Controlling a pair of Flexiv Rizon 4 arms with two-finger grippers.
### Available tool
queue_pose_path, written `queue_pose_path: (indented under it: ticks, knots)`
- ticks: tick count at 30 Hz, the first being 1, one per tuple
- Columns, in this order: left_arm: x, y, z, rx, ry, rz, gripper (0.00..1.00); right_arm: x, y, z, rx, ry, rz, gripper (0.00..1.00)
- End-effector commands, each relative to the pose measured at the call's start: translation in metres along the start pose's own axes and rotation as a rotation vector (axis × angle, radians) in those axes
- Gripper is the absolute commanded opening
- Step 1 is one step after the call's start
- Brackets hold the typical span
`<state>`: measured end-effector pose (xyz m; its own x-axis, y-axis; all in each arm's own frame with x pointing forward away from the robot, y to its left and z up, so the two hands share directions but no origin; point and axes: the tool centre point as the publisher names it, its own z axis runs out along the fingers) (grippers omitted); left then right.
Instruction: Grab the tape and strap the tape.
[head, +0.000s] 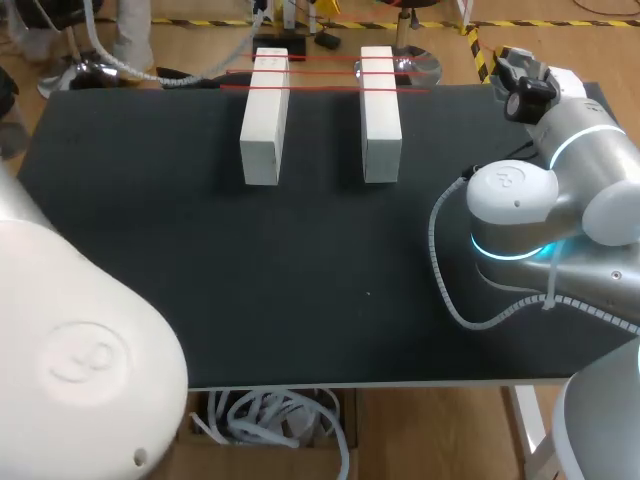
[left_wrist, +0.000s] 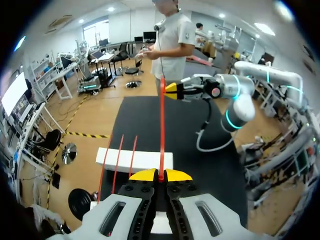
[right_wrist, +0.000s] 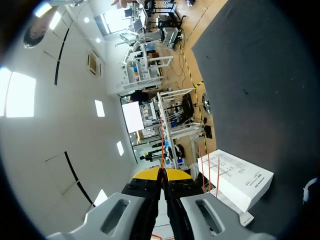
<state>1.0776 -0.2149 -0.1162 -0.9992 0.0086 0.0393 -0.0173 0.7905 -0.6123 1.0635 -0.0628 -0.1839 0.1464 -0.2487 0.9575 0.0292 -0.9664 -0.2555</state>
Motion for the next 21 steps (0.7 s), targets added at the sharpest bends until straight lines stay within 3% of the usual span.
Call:
queue_pose_path:
  ticks: [1, 10, 21]
  knots:
    - [-0.0019, -0.0059, -0.0002, -0.216, 0.003, -0.004, 0.00, 0.0015, -0.0006, 0.0003, -0.002, -0.006, -0.002, 0.00]
    - [-0.0025, -0.0080, 0.0024, -0.288, -0.008, -0.032, 0.00, 0.0015, -0.0006, 0.0003, -0.002, -0.006, -0.002, 0.00]
    - [-0.0037, -0.0146, 0.0091, -0.294, 0.012, -0.020, 0.00, 0.0015, -0.0006, 0.0003, -0.002, -0.006, -0.002, 0.00]
